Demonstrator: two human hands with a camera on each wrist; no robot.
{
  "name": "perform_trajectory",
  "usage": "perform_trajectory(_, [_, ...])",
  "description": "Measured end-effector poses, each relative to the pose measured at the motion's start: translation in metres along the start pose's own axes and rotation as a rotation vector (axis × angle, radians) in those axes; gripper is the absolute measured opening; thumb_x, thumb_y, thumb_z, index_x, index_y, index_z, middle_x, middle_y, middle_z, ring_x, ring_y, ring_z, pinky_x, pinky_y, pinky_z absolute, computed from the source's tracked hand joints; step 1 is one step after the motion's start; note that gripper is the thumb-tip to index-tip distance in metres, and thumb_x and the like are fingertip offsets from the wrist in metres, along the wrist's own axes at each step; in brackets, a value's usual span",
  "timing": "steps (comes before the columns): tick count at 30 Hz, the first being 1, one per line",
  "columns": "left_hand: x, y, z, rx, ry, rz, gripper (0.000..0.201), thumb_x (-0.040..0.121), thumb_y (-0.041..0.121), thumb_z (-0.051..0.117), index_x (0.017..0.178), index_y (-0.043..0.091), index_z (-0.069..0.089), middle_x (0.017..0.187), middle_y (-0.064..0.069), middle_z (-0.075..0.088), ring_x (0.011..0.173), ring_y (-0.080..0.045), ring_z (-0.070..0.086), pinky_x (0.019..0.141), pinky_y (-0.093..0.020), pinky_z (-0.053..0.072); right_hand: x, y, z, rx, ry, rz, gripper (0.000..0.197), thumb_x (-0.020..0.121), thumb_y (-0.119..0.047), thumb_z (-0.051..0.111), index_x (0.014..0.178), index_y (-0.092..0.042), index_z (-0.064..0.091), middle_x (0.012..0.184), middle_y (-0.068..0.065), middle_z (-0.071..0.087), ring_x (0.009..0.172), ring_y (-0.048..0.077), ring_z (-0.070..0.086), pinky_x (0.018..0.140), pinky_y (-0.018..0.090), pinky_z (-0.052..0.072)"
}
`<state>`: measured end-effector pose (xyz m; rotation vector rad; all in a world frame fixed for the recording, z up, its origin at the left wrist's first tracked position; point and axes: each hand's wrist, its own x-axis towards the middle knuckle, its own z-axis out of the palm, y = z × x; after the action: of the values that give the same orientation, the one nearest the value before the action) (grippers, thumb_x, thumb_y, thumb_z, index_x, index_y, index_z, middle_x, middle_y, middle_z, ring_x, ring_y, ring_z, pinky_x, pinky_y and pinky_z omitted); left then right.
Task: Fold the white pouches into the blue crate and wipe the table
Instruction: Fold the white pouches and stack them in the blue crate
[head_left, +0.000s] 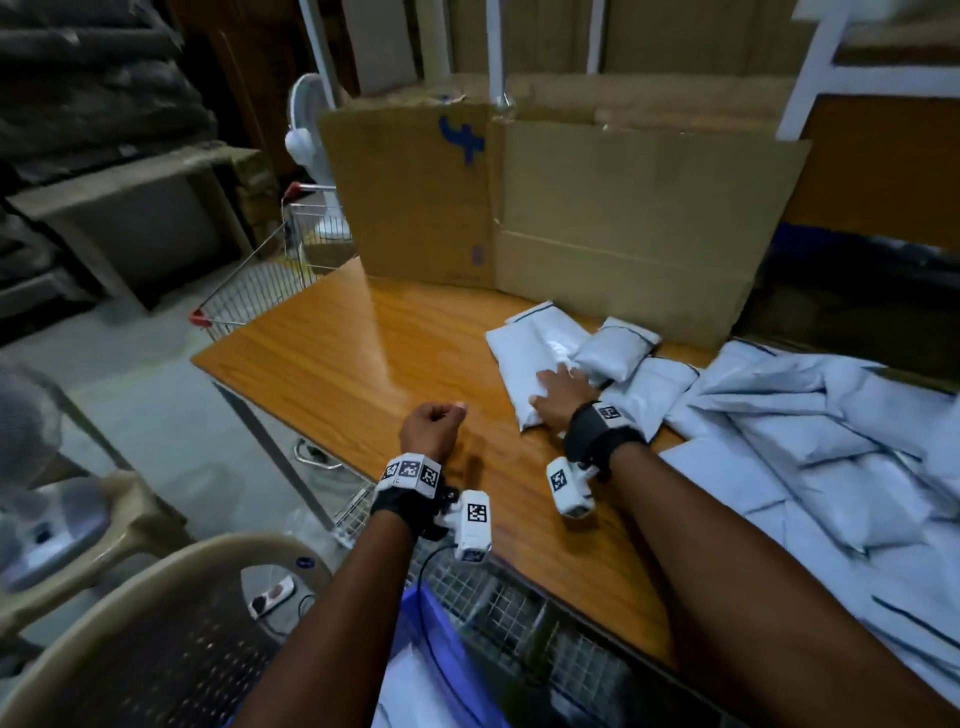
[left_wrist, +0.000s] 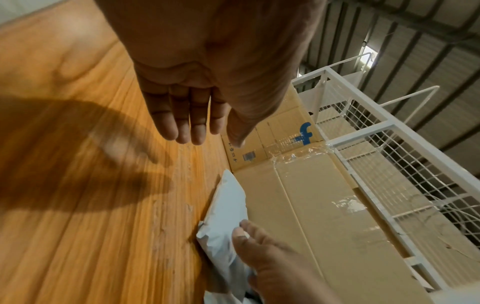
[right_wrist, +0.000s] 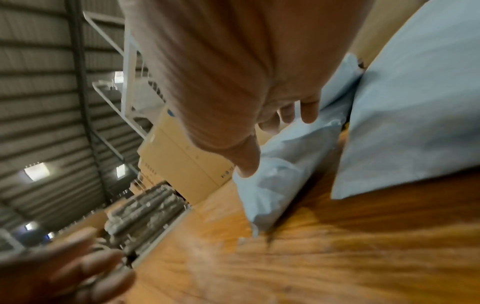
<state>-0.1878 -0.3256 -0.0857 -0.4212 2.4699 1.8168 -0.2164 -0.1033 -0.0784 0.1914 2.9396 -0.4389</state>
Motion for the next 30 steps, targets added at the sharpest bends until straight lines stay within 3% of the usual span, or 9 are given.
perform_trajectory(4, [0.016, -0.011, 0.001, 0.015, 0.031, -0.046, 0.03, 0.082, 0.046, 0.075, 0.085, 0.015, 0.073, 0.083, -0.005, 0.074, 0.082, -0.025, 0.071, 0.079, -0.048, 0.061, 0.012, -0.001, 0.012, -0.045, -0.09, -0.033, 0.063, 0.099, -0.049, 0.037, 0.155, -0.028, 0.017, 0.162, 0.012, 0.011, 0.146, 0.035, 0.018, 0.117, 0.049, 0.022])
perform_trajectory(10, [0.029, -0.015, 0.004, 0.009, 0.036, -0.128, 0.052, 0.068, 0.059, 0.078, 0.082, 0.009, 0.076, 0.063, -0.011, 0.067, 0.061, -0.029, 0.063, 0.069, -0.051, 0.059, -0.017, -0.024, 0.023, 0.174, -0.135, -0.242, 0.063, 0.094, -0.044, 0.058, 0.149, -0.022, 0.039, 0.157, 0.007, 0.034, 0.142, 0.026, 0.034, 0.115, 0.035, 0.03])
perform_trajectory(14, [0.033, -0.011, 0.01, 0.199, 0.022, -0.109, 0.082, 0.062, 0.071, 0.075, 0.101, -0.001, 0.073, 0.095, -0.024, 0.071, 0.093, -0.039, 0.068, 0.075, -0.045, 0.057, -0.029, -0.027, 0.028, 0.305, -0.175, -0.276, 0.054, 0.089, -0.034, 0.066, 0.14, -0.023, 0.054, 0.147, 0.0, 0.049, 0.133, 0.019, 0.047, 0.108, 0.028, 0.038])
perform_trajectory(15, [0.032, -0.008, 0.011, 0.243, 0.018, -0.099, 0.083, 0.06, 0.072, 0.075, 0.098, -0.001, 0.073, 0.093, -0.024, 0.071, 0.089, -0.039, 0.069, 0.07, -0.043, 0.056, -0.028, -0.025, 0.027, 0.342, -0.173, -0.265, 0.052, 0.088, -0.033, 0.067, 0.138, -0.024, 0.056, 0.144, 0.0, 0.053, 0.128, 0.017, 0.051, 0.103, 0.026, 0.041])
perform_trajectory(17, [0.03, -0.004, 0.012, 0.258, 0.022, -0.092, 0.071, 0.047, 0.077, 0.074, 0.069, 0.01, 0.065, 0.062, -0.015, 0.057, 0.059, -0.029, 0.056, 0.05, -0.034, 0.04, -0.023, -0.016, 0.016, 0.451, -0.059, -0.182, 0.047, 0.086, -0.033, 0.069, 0.132, -0.025, 0.062, 0.138, -0.001, 0.058, 0.12, 0.015, 0.057, 0.097, 0.024, 0.044])
perform_trajectory(19, [0.031, -0.004, 0.014, 0.25, 0.004, -0.107, 0.062, 0.049, 0.069, 0.081, 0.059, 0.015, 0.053, 0.054, -0.006, 0.045, 0.053, -0.019, 0.042, 0.052, -0.028, 0.029, -0.013, 0.0, -0.001, 0.49, 0.221, -0.042, 0.042, 0.084, -0.033, 0.072, 0.125, -0.025, 0.065, 0.132, 0.0, 0.062, 0.119, 0.019, 0.058, 0.1, 0.032, 0.046])
perform_trajectory(22, [0.037, -0.008, 0.014, 0.215, -0.01, -0.149, 0.056, 0.05, 0.06, 0.088, 0.057, 0.015, 0.056, 0.053, -0.006, 0.049, 0.051, -0.017, 0.044, 0.052, -0.028, 0.034, 0.004, 0.036, -0.024, 0.297, 0.574, 0.083, 0.055, 0.076, -0.034, 0.079, 0.127, -0.025, 0.059, 0.134, 0.004, 0.058, 0.125, 0.026, 0.049, 0.103, 0.041, 0.04])
perform_trajectory(26, [0.04, -0.008, 0.011, 0.176, -0.033, -0.185, 0.053, 0.05, 0.052, 0.093, 0.057, 0.013, 0.058, 0.054, -0.008, 0.053, 0.05, -0.019, 0.046, 0.05, -0.029, 0.037, 0.03, 0.071, -0.023, 0.01, 0.308, 0.198, 0.092, 0.072, -0.045, 0.08, 0.148, -0.027, 0.032, 0.157, 0.013, 0.022, 0.144, 0.033, 0.02, 0.111, 0.048, 0.026])
perform_trajectory(30, [0.036, -0.004, 0.001, 0.183, -0.052, -0.202, 0.048, 0.06, 0.041, 0.093, 0.05, 0.009, 0.057, 0.047, -0.004, 0.054, 0.045, -0.019, 0.047, 0.048, -0.023, 0.038, 0.035, 0.081, -0.015, -0.013, 0.263, 0.163, 0.071, 0.088, -0.022, 0.064, 0.15, -0.024, 0.03, 0.156, 0.011, 0.025, 0.141, 0.033, 0.027, 0.102, 0.046, 0.039])
